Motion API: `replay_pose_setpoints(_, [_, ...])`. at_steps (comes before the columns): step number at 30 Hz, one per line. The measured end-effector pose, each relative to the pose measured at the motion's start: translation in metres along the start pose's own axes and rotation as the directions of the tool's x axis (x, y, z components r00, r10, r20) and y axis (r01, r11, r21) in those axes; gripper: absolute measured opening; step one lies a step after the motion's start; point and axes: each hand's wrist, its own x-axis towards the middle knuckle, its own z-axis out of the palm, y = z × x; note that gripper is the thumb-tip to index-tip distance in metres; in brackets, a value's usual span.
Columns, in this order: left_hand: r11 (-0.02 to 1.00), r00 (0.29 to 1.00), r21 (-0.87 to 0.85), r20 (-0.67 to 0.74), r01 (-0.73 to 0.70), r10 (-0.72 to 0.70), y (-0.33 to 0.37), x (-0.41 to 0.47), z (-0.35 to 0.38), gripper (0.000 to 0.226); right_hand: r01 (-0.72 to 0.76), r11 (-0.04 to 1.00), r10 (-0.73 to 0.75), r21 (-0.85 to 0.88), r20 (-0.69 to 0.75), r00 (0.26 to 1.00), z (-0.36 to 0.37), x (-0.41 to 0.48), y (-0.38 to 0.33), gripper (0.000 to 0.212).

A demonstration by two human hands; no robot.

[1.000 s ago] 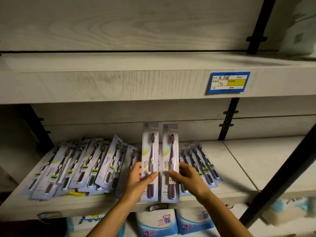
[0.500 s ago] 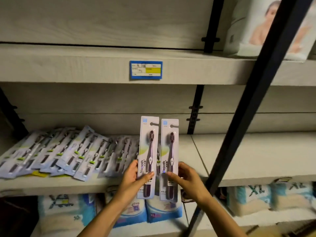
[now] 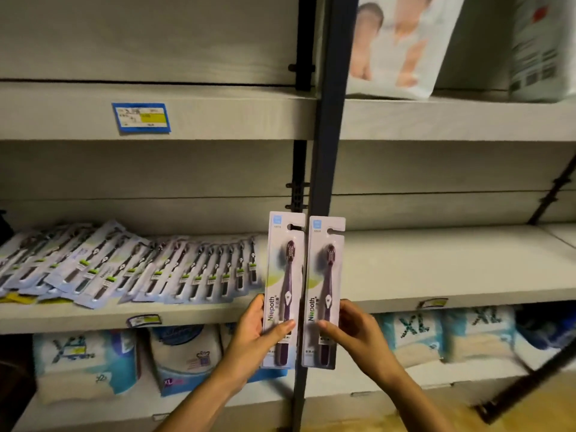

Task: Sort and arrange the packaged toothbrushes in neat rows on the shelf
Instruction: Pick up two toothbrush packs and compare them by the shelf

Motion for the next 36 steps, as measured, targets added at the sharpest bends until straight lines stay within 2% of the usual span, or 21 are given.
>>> replay_pose_setpoints(4, [1.000,0.999,0.021,0.044,-0.001,0.000,0.001,0.008,0.032,0.038,0.000,1.000,0.002,0.023,-0.081,0.997,-0.036,-0.014,0.005,0.027])
replay_pose_setpoints(12, [1.000,1.000,0.016,0.026,0.007,-0.008,-0.008,0.048,0.113,0.040,-0.022,1.000,0.022,-0.017,-0.041,0.999,-0.129,0.003,0.016,0.022])
replay_pose_setpoints(16, [0.999,0.999,0.042,-0.039,-0.005,0.007,-0.011,0.077,0.144,0.038,-0.020,0.998,0.020,-0.061,0.011,1.000,-0.175,0.025,0.025,0.035])
replay_pose_setpoints(20, [0.998,0.989,0.049,-0.144,0.032,-0.024,-0.018,0.096,0.159,0.034,-0.044,0.996,0.047,-0.078,0.033,0.998,-0.203,0.048,0.037,0.022])
replay_pose_setpoints(23, [0.994,0.980,0.089,-0.195,0.064,-0.045,-0.020,0.106,0.158,0.032,-0.127,0.985,0.137,-0.116,0.082,0.987,-0.209,0.067,0.046,0.020])
replay_pose_setpoints(27, [0.980,0.964,0.156,-0.252,0.123,-0.080,-0.011,0.125,0.151,0.037,-0.232,0.948,0.257,-0.217,0.095,0.962,-0.204,0.111,0.061,0.036])
replay_pose_setpoints(31, [0.964,0.949,0.207,-0.300,0.166,-0.099,0.007,0.141,0.142,0.035,-0.335,0.929,0.357,-0.155,0.145,0.923,-0.185,0.163,0.071,0.037])
replay_pose_setpoints(36, [0.939,0.928,0.254,-0.346,0.233,-0.137,0.018,0.146,0.132,0.030,-0.435,0.877,0.468,-0.206,0.154,0.870,-0.146,0.216,0.091,0.037])
